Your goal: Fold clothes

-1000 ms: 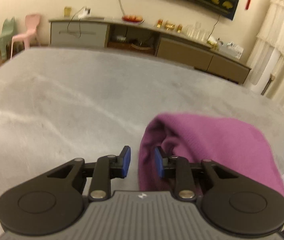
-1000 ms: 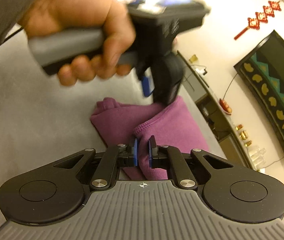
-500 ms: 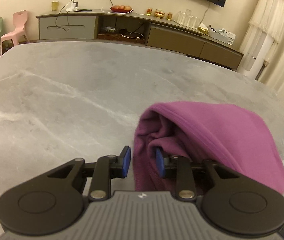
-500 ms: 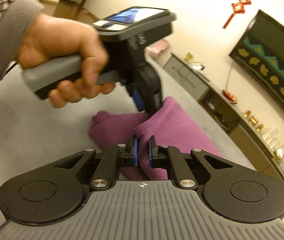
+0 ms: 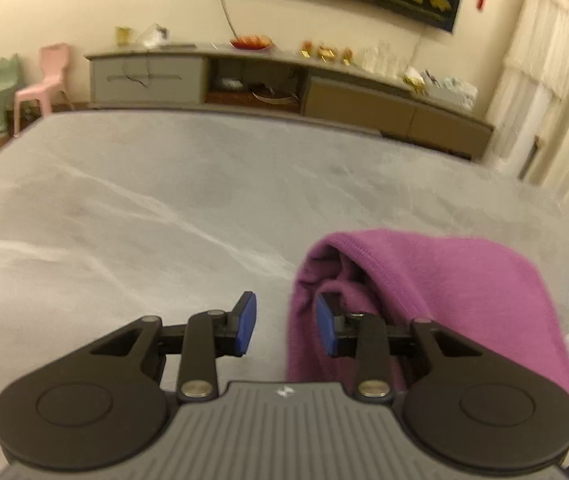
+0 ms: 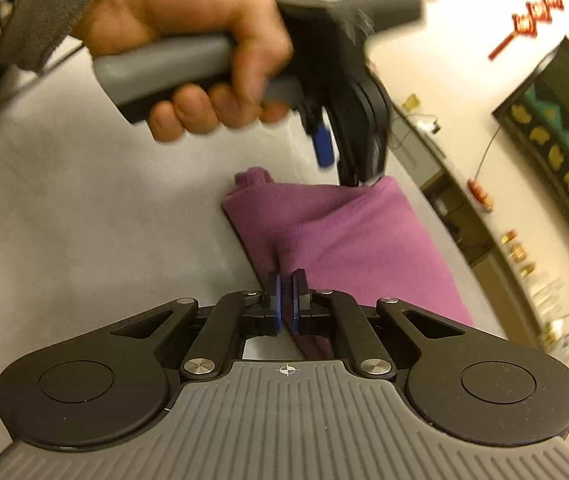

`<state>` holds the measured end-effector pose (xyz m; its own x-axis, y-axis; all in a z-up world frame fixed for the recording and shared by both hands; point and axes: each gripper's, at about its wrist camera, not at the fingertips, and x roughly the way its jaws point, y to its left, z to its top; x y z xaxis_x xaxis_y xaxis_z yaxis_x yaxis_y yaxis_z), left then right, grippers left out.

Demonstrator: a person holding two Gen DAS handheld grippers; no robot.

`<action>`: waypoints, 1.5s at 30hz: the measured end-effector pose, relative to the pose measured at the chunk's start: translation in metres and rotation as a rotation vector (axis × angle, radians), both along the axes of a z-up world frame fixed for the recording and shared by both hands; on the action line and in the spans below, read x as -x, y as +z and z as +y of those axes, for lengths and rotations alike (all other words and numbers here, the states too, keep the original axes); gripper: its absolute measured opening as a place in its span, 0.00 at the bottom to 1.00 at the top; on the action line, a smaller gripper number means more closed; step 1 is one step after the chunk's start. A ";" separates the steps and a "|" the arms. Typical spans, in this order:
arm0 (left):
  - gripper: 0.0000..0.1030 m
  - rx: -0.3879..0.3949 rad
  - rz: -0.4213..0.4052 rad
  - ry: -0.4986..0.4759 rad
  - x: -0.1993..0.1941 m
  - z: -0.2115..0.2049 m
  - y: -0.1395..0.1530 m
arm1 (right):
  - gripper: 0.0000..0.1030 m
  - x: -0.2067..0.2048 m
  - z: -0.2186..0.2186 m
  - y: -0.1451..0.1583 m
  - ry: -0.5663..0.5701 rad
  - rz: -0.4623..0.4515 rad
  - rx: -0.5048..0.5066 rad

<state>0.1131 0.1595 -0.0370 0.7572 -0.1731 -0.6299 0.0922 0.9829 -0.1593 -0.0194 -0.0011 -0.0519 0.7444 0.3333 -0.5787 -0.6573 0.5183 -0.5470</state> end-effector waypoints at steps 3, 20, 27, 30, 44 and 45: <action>0.31 0.075 -0.116 -0.021 0.034 0.006 0.034 | 0.00 0.001 -0.030 0.036 -0.066 0.082 -0.192; 0.34 -0.048 -0.016 -0.231 0.023 -0.073 -0.024 | 0.07 -0.126 -0.134 0.015 -0.542 0.319 -0.641; 0.35 -0.008 -0.030 -0.239 -0.031 -0.097 -0.026 | 0.07 -0.196 -0.161 0.024 -0.707 0.287 -0.649; 0.35 0.042 -0.036 -0.243 -0.020 -0.088 -0.025 | 0.09 -0.201 -0.186 0.040 -0.723 0.395 -0.750; 0.56 0.011 0.017 -0.157 0.017 -0.103 -0.006 | 0.53 -0.128 -0.190 0.048 -0.599 0.415 -0.734; 0.62 0.007 0.033 -0.145 0.024 -0.108 -0.003 | 0.54 -0.111 -0.191 0.050 -0.587 0.418 -0.719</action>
